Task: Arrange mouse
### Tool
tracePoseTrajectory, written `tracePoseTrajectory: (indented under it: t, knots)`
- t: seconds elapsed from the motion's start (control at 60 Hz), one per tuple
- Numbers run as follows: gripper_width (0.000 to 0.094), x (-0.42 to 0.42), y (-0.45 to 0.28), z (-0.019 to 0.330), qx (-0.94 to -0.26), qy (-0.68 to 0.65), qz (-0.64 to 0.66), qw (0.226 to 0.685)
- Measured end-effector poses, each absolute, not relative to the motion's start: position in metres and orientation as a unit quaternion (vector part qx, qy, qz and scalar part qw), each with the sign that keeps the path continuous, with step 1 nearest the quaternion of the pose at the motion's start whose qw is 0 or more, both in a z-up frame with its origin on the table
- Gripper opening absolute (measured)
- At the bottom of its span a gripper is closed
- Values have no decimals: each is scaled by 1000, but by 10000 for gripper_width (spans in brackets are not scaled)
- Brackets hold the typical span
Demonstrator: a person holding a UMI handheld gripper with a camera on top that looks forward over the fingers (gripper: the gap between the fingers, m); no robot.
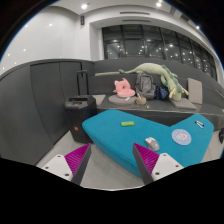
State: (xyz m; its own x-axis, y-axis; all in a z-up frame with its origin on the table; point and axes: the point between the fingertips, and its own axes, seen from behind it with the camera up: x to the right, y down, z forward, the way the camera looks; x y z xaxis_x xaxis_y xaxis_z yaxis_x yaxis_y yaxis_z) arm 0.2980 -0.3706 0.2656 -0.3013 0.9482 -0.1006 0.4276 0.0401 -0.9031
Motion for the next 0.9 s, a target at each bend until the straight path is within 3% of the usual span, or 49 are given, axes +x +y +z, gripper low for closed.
tracePoseTrajectory:
  t: [0.683, 0.9]
  knots:
    - [854, 234, -193, 172, -623, -611, 359, 331]
    - [854, 211, -163, 155, -618, -601, 367, 350]
